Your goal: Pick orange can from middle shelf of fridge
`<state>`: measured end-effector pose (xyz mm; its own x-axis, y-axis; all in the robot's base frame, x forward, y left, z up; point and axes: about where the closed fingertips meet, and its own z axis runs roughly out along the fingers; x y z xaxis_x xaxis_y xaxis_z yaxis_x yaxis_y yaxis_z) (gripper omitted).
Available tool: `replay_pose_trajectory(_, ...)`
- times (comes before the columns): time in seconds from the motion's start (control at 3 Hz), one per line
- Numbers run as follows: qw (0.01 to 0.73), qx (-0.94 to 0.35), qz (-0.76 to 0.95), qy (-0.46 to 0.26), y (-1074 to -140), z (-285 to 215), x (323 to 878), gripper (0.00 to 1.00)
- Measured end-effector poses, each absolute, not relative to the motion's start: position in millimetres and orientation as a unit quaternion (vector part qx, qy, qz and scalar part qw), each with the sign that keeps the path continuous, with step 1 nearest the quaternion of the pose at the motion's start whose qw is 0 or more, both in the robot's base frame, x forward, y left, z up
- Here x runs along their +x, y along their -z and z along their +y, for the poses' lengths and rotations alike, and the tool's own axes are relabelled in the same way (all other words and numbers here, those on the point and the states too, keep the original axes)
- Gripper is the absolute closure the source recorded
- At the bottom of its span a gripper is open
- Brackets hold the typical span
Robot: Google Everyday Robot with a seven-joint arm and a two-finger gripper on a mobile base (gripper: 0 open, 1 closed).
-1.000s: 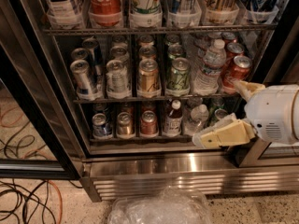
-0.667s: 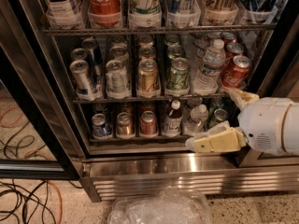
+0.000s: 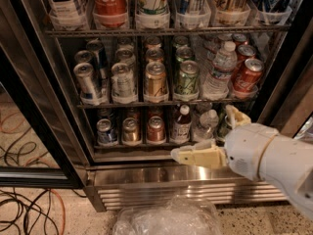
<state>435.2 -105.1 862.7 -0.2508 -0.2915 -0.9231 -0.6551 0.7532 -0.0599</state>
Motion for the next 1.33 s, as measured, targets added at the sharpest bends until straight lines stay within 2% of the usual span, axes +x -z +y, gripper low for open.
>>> replay_pose_trajectory(0.33, 0.558, -0.263, 0.771, -0.159, -835.5, -95.0, 452.4, 0.00)
replay_pose_trajectory(1.0, 0.553, -0.262, 0.776, -0.151, -832.0, -93.0, 452.9, 0.00)
replay_pose_trajectory(1.33, 0.565, -0.226, 0.775, -0.170, -828.2, -94.7, 459.8, 0.00)
